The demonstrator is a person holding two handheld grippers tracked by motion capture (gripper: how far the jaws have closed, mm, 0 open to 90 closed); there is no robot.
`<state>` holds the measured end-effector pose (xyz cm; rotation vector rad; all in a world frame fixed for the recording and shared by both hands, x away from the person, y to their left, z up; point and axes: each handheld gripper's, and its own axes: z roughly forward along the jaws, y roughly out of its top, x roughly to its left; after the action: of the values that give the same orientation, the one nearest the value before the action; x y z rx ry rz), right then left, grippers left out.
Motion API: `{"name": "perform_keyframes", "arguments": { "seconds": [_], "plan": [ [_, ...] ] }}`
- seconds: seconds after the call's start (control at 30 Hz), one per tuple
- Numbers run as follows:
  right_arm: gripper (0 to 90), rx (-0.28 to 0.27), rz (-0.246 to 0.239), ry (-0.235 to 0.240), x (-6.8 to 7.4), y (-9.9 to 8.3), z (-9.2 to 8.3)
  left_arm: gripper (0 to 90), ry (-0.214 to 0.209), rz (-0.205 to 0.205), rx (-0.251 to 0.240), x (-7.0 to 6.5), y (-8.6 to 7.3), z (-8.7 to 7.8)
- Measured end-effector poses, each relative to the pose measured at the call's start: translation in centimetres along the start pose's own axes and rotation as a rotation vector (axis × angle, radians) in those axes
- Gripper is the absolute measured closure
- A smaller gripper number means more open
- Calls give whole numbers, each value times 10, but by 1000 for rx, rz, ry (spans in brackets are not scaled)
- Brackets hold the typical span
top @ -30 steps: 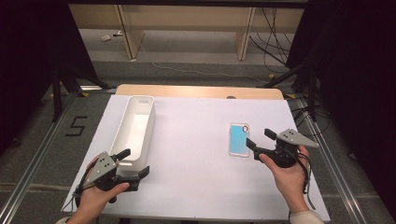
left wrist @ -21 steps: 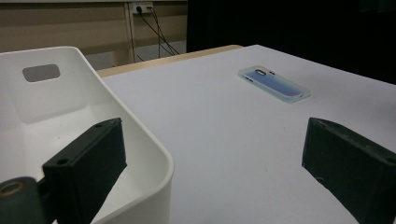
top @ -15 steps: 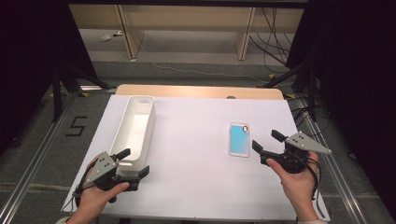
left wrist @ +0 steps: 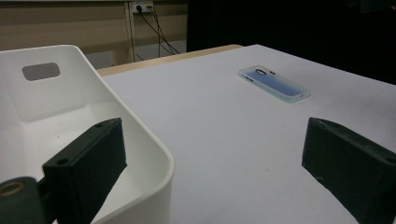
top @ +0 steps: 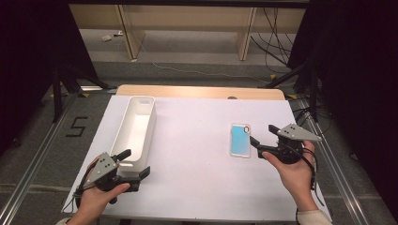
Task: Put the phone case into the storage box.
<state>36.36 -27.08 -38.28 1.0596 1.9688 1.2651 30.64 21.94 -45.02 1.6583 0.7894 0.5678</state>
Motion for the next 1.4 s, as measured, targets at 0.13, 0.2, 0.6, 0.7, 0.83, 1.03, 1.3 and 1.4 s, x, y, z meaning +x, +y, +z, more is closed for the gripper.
{"name": "perform_keyframes", "arguments": {
  "seconds": [0.13,0.2,0.6,0.7,0.83,1.03,1.3,1.4],
  "plan": [
    [229,38,-21,8,-3,-1,6,57,1,2,-4,0,0,0],
    [237,89,-41,18,-3,-3,12,56,1,-2,-1,0,0,0],
    [271,268,-144,73,-3,-15,41,57,-8,-5,-8,1,-1,1],
    [270,290,-150,82,-3,-18,46,58,-8,-4,-9,1,-1,1],
    [269,318,-163,94,-2,-21,51,58,-8,-5,-8,1,-1,1],
    [268,393,-200,126,1,-22,59,58,-7,-6,-7,0,-1,1],
    [282,498,-289,175,9,-27,79,58,-8,-3,-8,1,-1,1],
    [307,531,-341,208,10,-27,86,58,-8,-3,-7,1,-1,1]
  ]
}}
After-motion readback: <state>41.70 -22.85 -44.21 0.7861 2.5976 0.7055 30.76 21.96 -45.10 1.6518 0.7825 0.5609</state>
